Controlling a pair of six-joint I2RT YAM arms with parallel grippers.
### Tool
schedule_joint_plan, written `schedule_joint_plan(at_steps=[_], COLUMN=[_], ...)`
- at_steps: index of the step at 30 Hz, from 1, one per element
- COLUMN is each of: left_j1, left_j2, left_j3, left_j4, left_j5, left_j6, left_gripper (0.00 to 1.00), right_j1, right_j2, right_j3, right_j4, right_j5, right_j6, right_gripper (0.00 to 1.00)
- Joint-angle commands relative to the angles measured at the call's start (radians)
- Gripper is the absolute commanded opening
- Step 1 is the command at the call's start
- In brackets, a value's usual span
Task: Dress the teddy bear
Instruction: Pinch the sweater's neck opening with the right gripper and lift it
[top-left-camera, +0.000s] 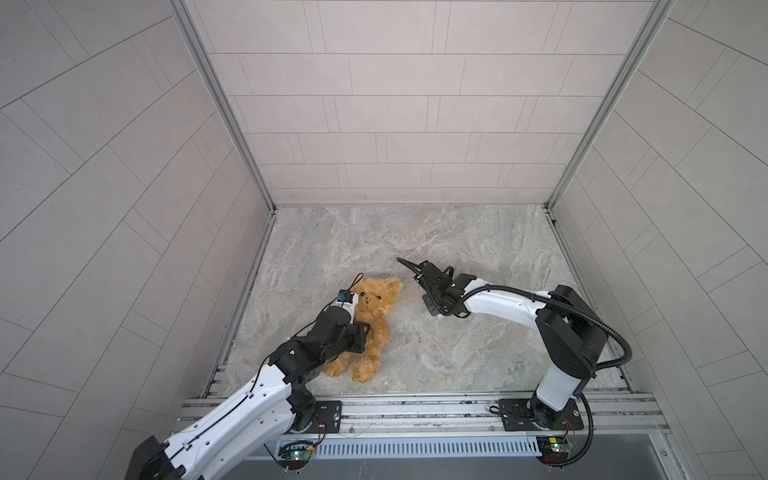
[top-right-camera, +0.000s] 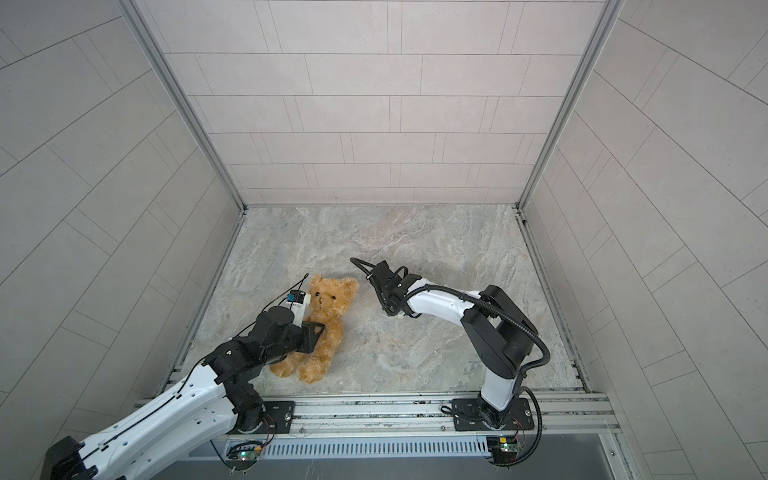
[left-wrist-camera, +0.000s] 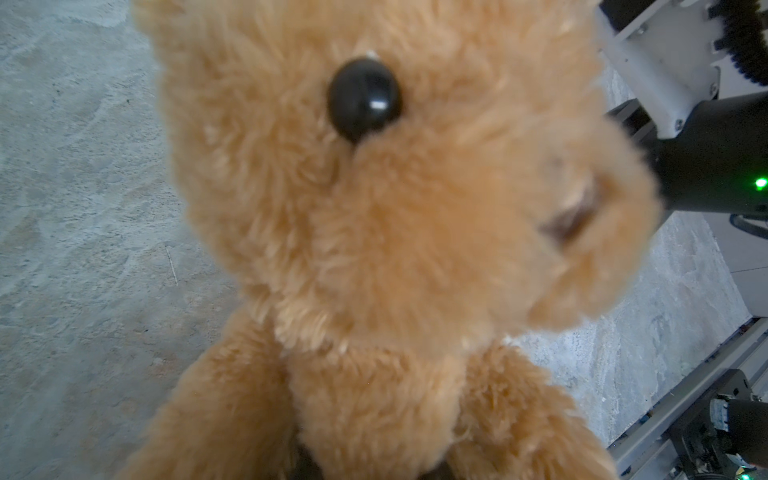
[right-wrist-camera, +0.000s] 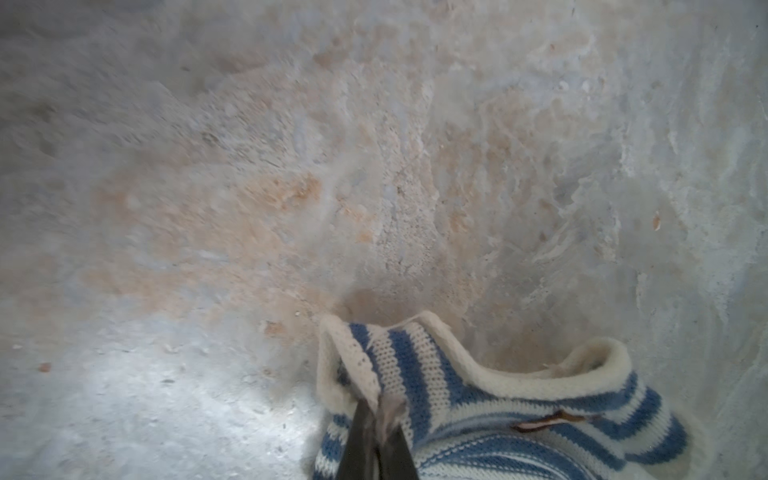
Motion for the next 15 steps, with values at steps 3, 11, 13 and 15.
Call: schedule_joint_plan(at_steps=[3, 11, 13, 15], left_j1=[0.007, 0.007, 0.007, 0.007], left_j2=[-0.026, -0.020, -0.020, -0.018], left_j3=[-0.060, -0.069, -0.070, -0.070], left_j4=[0.066, 0.076, 0.077, 0.076], left_j5=[-0.022, -0.024, -0.020, -0.015], left_j6=[-0.037, -0.028, -0.028, -0.026], left_gripper=[0.24, 0.24, 0.24, 0.23], right_j1=[-0.003, -0.006, -0.006, -0.007], right_j2=[0.039, 0.086, 0.042, 0.012], right_j3=[0.045, 0.126, 0.102, 0.090], right_j4=[0.129, 0.103, 0.069, 0.009], right_j5=[-0.049, -0.050, -0.047, -0.050], right_j6=[0.134, 0.126, 0.108, 0.088], right_gripper=[0.00, 0.19, 0.35, 0.47])
